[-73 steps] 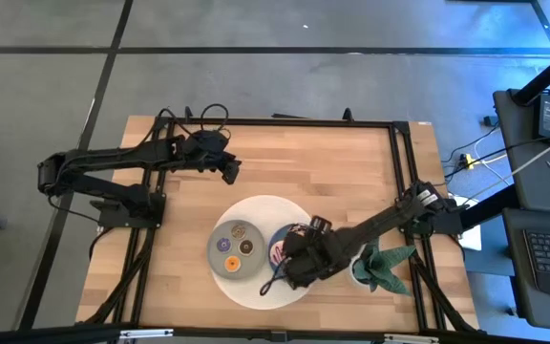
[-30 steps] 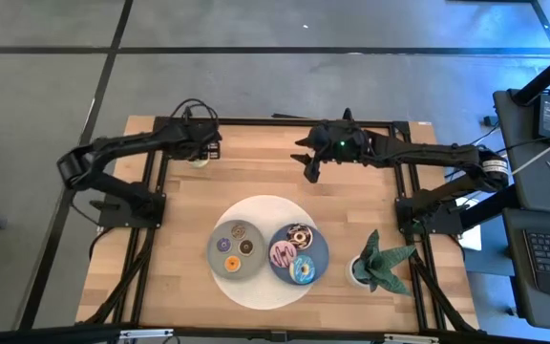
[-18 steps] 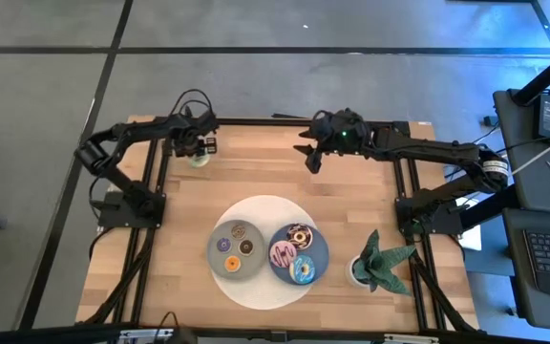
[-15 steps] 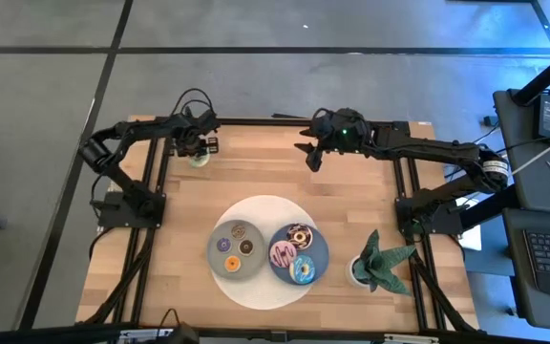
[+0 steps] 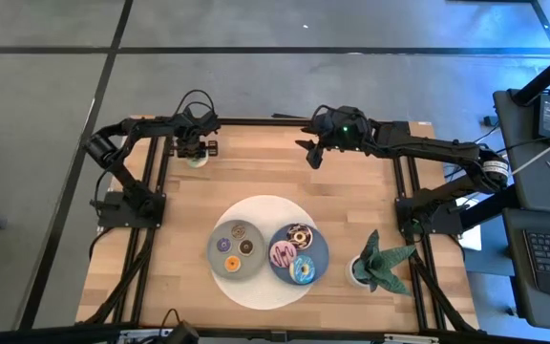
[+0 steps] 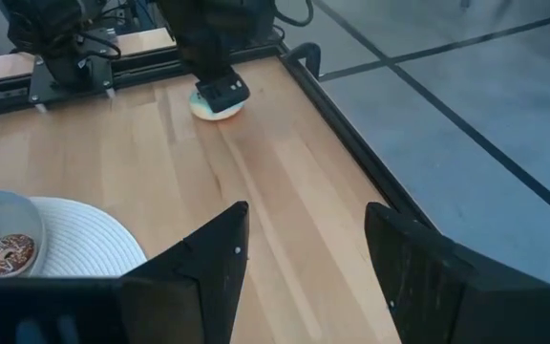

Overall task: Pick & Place donuts
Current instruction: Put the big green and blue donut on the blue plate

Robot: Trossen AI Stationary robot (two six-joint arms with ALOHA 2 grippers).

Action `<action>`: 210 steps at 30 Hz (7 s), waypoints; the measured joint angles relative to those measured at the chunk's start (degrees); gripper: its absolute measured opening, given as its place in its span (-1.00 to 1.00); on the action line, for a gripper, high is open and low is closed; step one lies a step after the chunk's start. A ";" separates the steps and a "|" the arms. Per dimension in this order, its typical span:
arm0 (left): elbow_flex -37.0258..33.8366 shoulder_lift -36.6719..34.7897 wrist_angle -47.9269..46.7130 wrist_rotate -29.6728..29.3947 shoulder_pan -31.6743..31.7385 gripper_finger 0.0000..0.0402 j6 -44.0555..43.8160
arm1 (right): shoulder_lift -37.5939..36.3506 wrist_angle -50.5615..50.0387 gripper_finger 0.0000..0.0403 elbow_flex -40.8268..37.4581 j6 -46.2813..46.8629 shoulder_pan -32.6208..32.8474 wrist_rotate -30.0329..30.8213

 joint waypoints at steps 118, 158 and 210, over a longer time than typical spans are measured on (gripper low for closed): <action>0.50 -29.75 56.86 4.48 -23.30 -0.16 23.75 | -3.70 2.47 -0.98 1.22 13.46 0.93 -19.68; 0.48 -30.14 48.59 0.46 -23.30 -0.16 21.37 | 6.89 46.06 -0.98 -35.98 39.29 15.48 -64.79; 0.46 -30.12 43.01 0.24 -23.30 -0.17 20.91 | 26.34 48.90 -0.93 -22.51 42.73 18.38 -80.35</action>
